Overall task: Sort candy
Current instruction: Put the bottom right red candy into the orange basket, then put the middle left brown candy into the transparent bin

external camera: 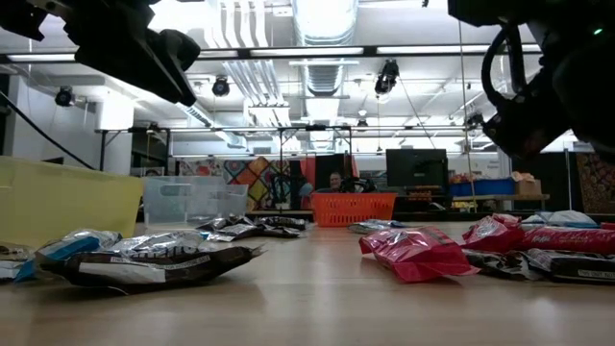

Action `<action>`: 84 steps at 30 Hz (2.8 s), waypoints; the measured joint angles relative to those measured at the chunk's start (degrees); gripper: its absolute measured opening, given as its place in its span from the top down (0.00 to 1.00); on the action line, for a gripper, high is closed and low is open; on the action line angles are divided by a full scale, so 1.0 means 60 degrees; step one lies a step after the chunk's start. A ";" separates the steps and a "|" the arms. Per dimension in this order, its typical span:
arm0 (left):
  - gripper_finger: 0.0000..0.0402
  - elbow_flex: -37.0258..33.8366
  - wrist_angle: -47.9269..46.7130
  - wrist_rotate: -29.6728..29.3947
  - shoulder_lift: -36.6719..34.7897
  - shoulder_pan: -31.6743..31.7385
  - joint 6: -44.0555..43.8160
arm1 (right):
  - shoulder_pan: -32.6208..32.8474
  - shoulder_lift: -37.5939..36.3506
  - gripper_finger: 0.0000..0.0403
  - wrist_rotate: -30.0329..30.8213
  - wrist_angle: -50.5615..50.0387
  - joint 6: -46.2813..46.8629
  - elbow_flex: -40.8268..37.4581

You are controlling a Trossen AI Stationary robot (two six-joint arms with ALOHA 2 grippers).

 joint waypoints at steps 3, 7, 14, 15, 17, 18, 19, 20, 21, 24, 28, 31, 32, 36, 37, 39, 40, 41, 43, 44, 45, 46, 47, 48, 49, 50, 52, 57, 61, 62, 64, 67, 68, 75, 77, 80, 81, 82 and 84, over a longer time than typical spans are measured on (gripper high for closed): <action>0.81 0.0000 0.0006 -0.0002 0.0000 -0.0001 -0.0062 | -0.0001 0.0039 0.67 0.0009 0.0043 -0.0099 0.0000; 0.81 0.0000 0.0001 0.0000 0.0000 0.0000 -0.0146 | -0.0004 0.0035 0.81 0.0032 0.0043 -0.0091 0.0000; 0.81 0.0000 0.0012 0.0000 0.0000 0.0003 -0.0150 | -0.0157 -0.0141 0.96 0.0056 -0.0103 -0.0280 -0.0018; 0.81 0.0000 0.0034 -0.0002 0.0000 0.0001 -0.0153 | -0.0213 -0.0219 0.96 0.0104 -0.0212 -0.0348 -0.0020; 0.81 0.0000 0.0089 0.0000 0.0000 0.0002 -0.0201 | -0.0328 -0.0457 0.97 0.0117 -0.0499 -0.0436 -0.0022; 0.81 0.0000 0.0090 0.0000 0.0000 0.0001 -0.0245 | -0.0394 -0.0596 0.97 0.0147 -0.0693 -0.0494 -0.0022; 0.81 0.0000 0.0089 0.0000 0.0000 -0.0001 -0.0274 | -0.0481 -0.0738 0.97 0.0213 -0.0899 -0.0584 -0.0022; 0.81 0.0000 0.0106 0.0000 0.0000 -0.0001 -0.0332 | -0.0568 -0.0902 0.97 0.0368 -0.1097 -0.0667 -0.0022; 0.81 0.0000 0.0111 0.0000 0.0000 0.0000 -0.0388 | -0.0686 -0.1057 0.97 0.0596 -0.1286 -0.0763 -0.0022; 0.81 0.0000 0.0191 0.0000 0.0000 -0.0001 -0.0494 | -0.1198 -0.1619 0.97 0.1486 -0.1629 -0.1228 -0.0022; 0.81 0.0000 0.0270 0.0000 0.0000 0.0000 -0.0507 | -0.2162 -0.2339 0.97 0.3240 -0.1412 -0.2381 -0.0022; 0.81 0.0000 0.0304 -0.0005 0.0000 0.0003 -0.0507 | -0.3110 -0.2803 0.97 0.4876 -0.0845 -0.3721 -0.0022; 0.81 0.0000 0.0321 -0.0032 0.0000 0.0003 -0.0507 | -0.3437 -0.2923 0.97 0.5417 -0.0469 -0.4209 -0.0022; 0.81 0.0000 0.0453 -0.0527 0.0000 0.0003 -0.0591 | -0.4869 -0.3166 0.97 0.6904 0.1695 -0.6309 -0.0022; 0.81 0.0000 0.0487 -0.0711 0.0000 0.0003 -0.0656 | -0.5231 -0.3167 0.97 0.7101 0.2352 -0.6821 -0.0025; 0.81 0.0000 0.0541 -0.1046 0.0000 0.0003 -0.0717 | -0.5901 -0.3053 0.97 0.7261 0.3769 -0.7643 -0.0054; 0.81 0.0000 0.0570 -0.1188 0.0000 0.0003 -0.0749 | -0.6228 -0.2970 0.97 0.7267 0.4402 -0.7945 -0.0071; 0.81 0.0000 0.0588 -0.1271 0.0000 0.0003 -0.0803 | -0.6514 -0.2823 0.97 0.7287 0.4918 -0.8172 -0.0093; 0.81 0.0000 0.0649 -0.1389 0.0000 0.0003 -0.0957 | -0.6996 -0.2496 0.97 0.7289 0.5643 -0.8419 -0.0102; 0.81 0.0000 0.0657 -0.1436 0.0000 0.0003 -0.1032 | -0.7208 -0.2305 0.97 0.7285 0.5816 -0.8381 -0.0102; 0.81 0.0000 0.0669 -0.1463 0.0000 0.0003 -0.1136 | -0.7377 -0.2138 0.97 0.7267 0.5849 -0.8179 -0.0102; 0.81 0.0000 0.0670 -0.1472 0.0000 0.0003 -0.1245 | -0.7513 -0.1966 0.97 0.7269 0.5832 -0.7960 -0.0102; 0.81 0.0000 0.0650 -0.1475 0.0000 0.0003 -0.1352 | -0.7640 -0.1809 0.97 0.7271 0.5837 -0.7859 -0.0102; 0.81 0.0000 0.0653 -0.1472 0.0000 0.0003 -0.1430 | -0.7739 -0.1672 0.97 0.7278 0.5839 -0.7782 -0.0102; 0.81 0.0000 0.0663 -0.1474 0.0000 0.0003 -0.1480 | -0.7812 -0.1552 0.97 0.7275 0.5836 -0.7731 -0.0102; 0.81 0.0000 0.0661 -0.1473 0.0000 0.0003 -0.1502 | -0.7867 -0.1442 0.96 0.7264 0.5842 -0.7685 -0.0102; 0.81 0.0000 0.0657 -0.1472 0.0000 0.0003 -0.1534 | -0.7951 -0.1277 0.93 0.7252 0.5798 -0.7668 -0.0102; 0.81 0.0000 0.0683 -0.1475 0.0000 0.0013 -0.1858 | -0.8003 -0.1153 0.79 0.7253 0.5744 -0.7669 -0.0102; 0.81 0.0000 0.0734 -0.1483 0.0000 0.0010 -0.2435 | -0.7987 -0.1319 0.66 0.7223 0.5712 -0.7718 -0.0089; 0.81 0.0000 0.0737 -0.1487 0.0000 0.0010 -0.2594 | -0.7985 -0.1388 0.64 0.7165 0.5707 -0.7717 -0.0060; 0.81 0.0000 0.0755 -0.1537 0.0047 0.0010 -0.2946 | -0.7983 -0.1549 0.59 0.6704 0.5700 -0.7719 -0.0040; 0.81 0.0000 0.0885 -0.2056 0.0255 0.0010 -0.3546 | -0.7844 -0.1737 0.54 0.5680 0.5679 -0.7742 -0.0040; 0.81 0.0000 0.0945 -0.2227 0.0362 0.0010 -0.3718 | -0.7759 -0.1800 0.53 0.5367 0.5669 -0.7777 -0.0040; 0.75 0.0098 0.0923 -0.2484 0.1325 0.0054 -0.4964 | -0.6647 -0.2232 0.50 0.4994 0.5188 -0.7989 -0.0055; 0.71 0.0198 0.0917 -0.2642 0.1590 0.0082 -0.5213 | -0.6331 -0.2326 0.50 0.4998 0.5054 -0.8023 -0.0062; 0.65 0.0464 0.0910 -0.3242 0.1962 0.0179 -0.5466 | -0.5876 -0.2409 0.50 0.5060 0.4957 -0.8121 -0.0062; 0.63 0.0580 0.0921 -0.3313 0.2071 0.0239 -0.5503 | -0.5735 -0.2413 0.50 0.5064 0.4924 -0.8157 -0.0066; 0.61 0.0694 0.0924 -0.3330 0.2179 0.0296 -0.5507 | -0.5601 -0.2416 0.50 0.5064 0.4909 -0.8197 -0.0066; 0.58 0.0871 0.0930 -0.3330 0.2431 0.0365 -0.5493 | -0.5339 -0.2420 0.50 0.5064 0.4840 -0.8349 -0.0066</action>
